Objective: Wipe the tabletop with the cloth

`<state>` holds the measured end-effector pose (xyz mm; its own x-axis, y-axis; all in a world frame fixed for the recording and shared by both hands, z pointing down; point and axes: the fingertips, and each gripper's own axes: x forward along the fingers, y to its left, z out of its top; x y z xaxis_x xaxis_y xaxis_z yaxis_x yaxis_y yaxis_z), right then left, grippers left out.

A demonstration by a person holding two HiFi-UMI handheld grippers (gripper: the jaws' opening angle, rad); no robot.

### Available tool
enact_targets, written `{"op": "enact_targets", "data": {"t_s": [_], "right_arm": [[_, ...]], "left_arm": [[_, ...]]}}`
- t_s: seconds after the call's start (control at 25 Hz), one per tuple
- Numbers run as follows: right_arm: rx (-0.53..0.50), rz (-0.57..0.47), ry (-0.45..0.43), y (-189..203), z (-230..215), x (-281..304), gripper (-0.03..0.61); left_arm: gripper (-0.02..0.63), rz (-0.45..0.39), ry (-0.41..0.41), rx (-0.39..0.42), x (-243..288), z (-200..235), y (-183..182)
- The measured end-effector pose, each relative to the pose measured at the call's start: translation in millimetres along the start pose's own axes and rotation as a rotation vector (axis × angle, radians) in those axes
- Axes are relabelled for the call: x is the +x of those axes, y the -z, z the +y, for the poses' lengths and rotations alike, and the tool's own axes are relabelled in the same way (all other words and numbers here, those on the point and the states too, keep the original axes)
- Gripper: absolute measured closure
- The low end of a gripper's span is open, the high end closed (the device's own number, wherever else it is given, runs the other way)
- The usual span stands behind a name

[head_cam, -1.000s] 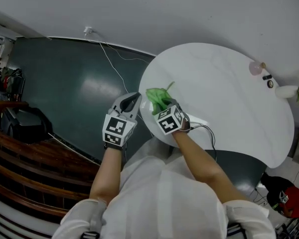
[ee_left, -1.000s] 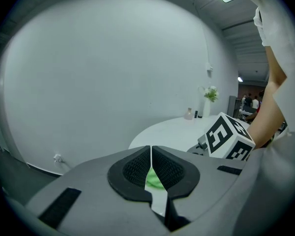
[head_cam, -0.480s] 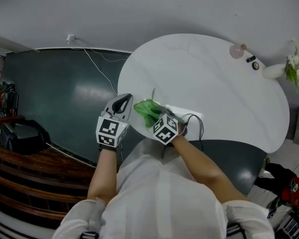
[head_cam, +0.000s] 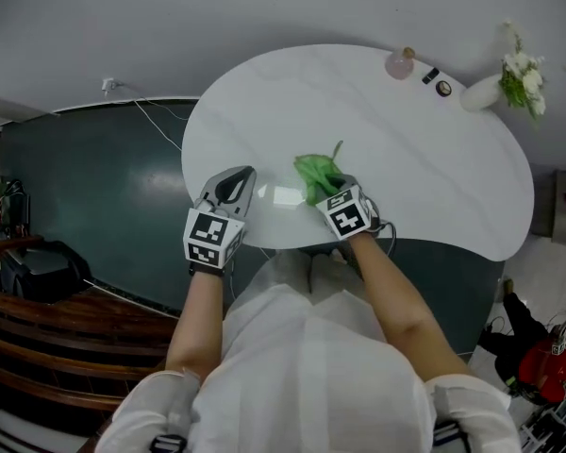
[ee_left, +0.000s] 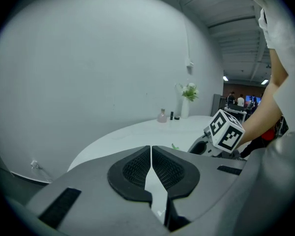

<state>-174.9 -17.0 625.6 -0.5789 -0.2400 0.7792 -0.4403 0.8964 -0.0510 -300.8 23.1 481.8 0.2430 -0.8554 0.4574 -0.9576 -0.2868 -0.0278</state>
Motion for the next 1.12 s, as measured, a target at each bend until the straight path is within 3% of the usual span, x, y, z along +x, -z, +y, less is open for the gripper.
{"op": "enact_targets", "data": {"t_s": [0.32,0.56,0.8,1.12], "right_arm": [[0.231,0.009,0.201,98.3,-122.8,-81.2,0.495],[0.340,0.031,0.299,166.0,-162.3,-132.1,0.495],[0.430,0.044,0.360,200.0,-149.1,-156.2,0.495],[0.395,0.029,0.305,154.7,-65.9,-118.2,0.495]], "left_arm": [[0.589,-0.002,-0.026,0.028,4.3,-65.0,-4.9],[0.589,0.007,-0.083,-0.008,-8.0,-88.2,6.3],[0.589,0.033,-0.115,-0.051,-37.8,-90.5,21.0],[0.589,0.058,-0.132,-0.101,-82.7,-53.0,63.3]]}}
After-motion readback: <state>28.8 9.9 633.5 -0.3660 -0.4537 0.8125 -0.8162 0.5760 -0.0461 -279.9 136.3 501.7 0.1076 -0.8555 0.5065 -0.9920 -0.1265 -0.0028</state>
